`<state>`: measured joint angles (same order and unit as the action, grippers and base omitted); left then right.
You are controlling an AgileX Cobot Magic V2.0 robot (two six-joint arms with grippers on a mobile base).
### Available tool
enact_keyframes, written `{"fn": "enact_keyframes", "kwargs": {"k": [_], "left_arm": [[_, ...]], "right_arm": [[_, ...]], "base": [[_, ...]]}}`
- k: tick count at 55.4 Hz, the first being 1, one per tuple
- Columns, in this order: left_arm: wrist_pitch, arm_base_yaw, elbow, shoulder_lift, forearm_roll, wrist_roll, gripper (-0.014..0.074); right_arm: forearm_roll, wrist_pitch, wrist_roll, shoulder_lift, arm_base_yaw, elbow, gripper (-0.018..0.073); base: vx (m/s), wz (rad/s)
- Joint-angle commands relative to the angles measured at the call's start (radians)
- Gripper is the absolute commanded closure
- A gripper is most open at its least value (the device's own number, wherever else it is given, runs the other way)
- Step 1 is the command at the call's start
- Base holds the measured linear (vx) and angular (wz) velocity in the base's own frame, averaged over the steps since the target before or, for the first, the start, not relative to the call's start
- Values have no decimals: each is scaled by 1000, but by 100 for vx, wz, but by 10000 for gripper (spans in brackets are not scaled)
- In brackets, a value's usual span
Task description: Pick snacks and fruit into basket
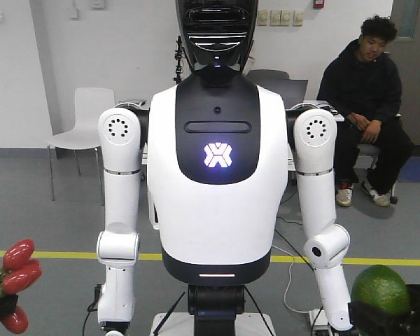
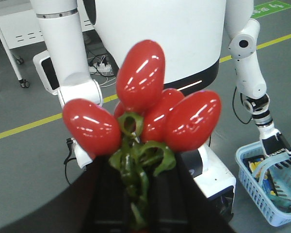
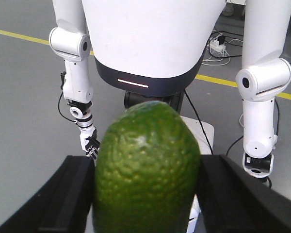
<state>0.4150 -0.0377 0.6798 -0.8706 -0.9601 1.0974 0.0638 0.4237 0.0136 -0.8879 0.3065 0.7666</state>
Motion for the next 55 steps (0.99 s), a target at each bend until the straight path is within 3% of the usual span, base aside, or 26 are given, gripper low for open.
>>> {"fn": "enact_keyframes", "kwargs": {"k": [1,55], "left_arm": [[-41,-2,24,8,-33,0,602],[-41,-2,24,8,-33,0,602]], "right_arm": [[-5,-92,1,12,-2,33,568],[-5,-92,1,12,-2,33,568]], "base": [[4,8],[0,1]]}}
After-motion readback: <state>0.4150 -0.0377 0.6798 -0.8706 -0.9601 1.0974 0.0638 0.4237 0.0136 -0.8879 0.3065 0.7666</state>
